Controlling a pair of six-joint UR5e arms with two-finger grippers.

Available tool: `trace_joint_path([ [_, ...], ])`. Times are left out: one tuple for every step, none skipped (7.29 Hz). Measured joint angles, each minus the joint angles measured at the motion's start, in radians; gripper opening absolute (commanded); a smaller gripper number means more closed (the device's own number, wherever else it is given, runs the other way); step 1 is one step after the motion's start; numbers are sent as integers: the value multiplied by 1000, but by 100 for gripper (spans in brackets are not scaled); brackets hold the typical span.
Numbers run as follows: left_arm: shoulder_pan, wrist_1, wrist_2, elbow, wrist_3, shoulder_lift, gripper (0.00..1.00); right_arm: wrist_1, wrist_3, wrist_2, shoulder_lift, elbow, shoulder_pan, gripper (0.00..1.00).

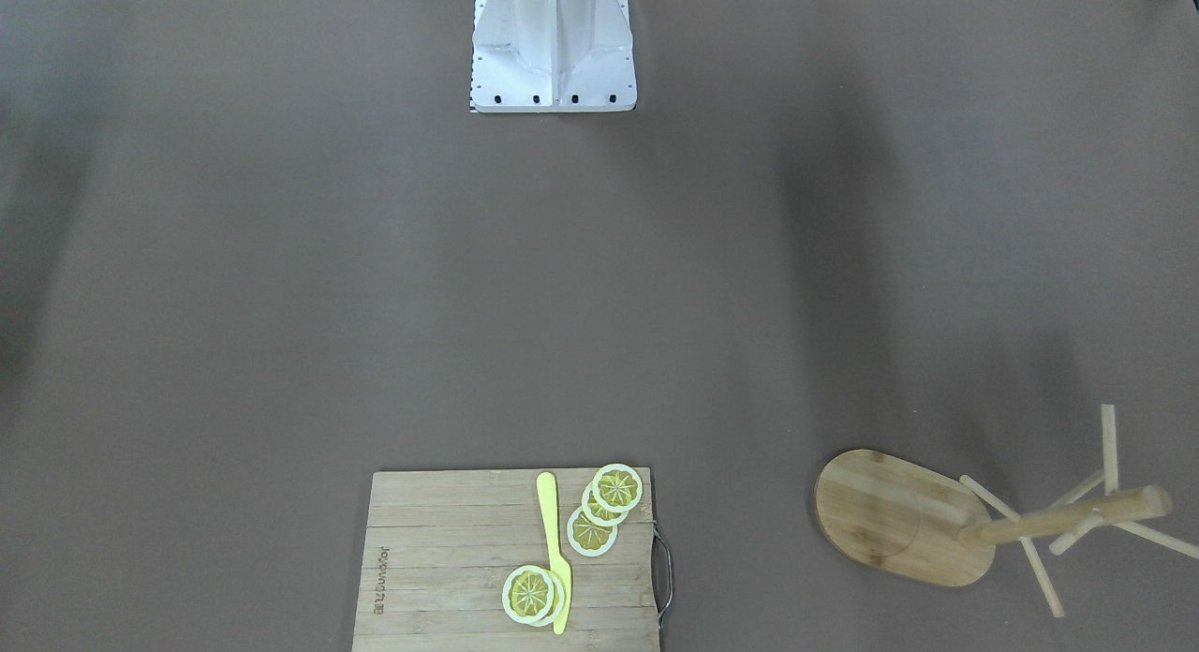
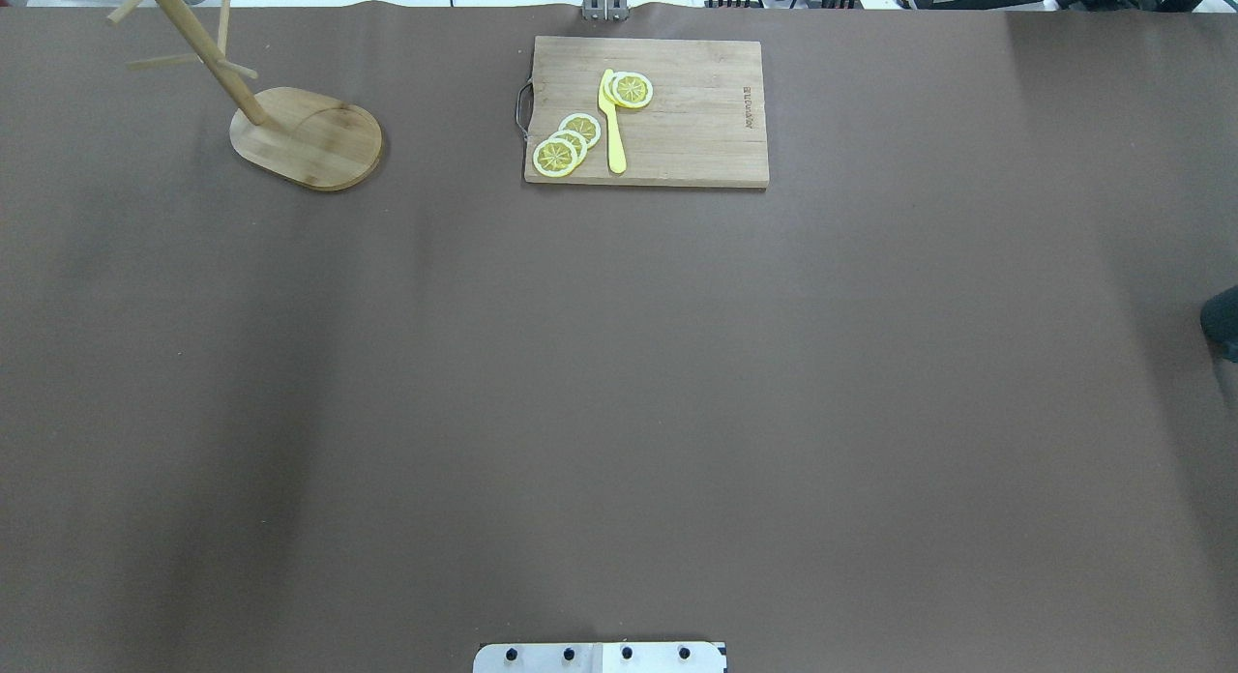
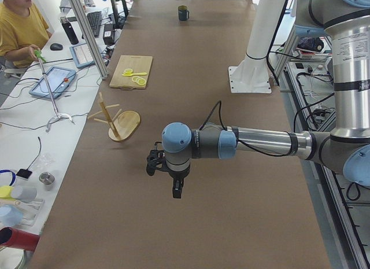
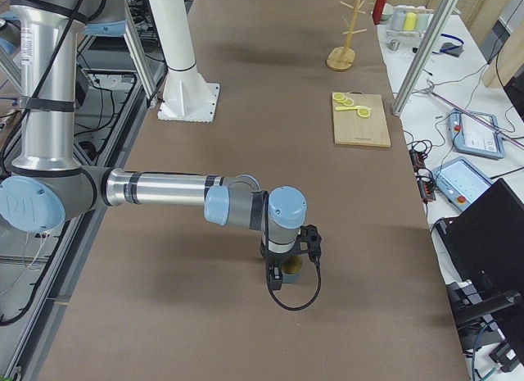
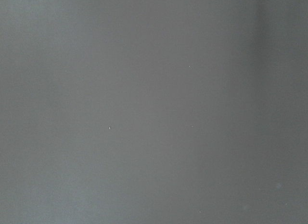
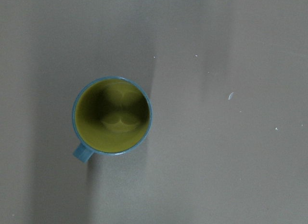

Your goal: Hang cup on storage rack

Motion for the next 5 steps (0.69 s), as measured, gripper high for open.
trace_joint_path([
  [0,0,0,-7,-1,0,98,0,0,0,-1,0,0,100],
  [0,0,0,-10,-2,0,98,0,0,0,-2,3,0,100],
  [1,-1,1,-11,-2,4,98,0,0,1,-3,5,-3,100],
  [2,-3,1,-12,-2,13,98,0,0,4,-3,4,-8,100],
  [2,-5,1,-12,-5,18,98,6,0,8,-3,1,-13,100],
])
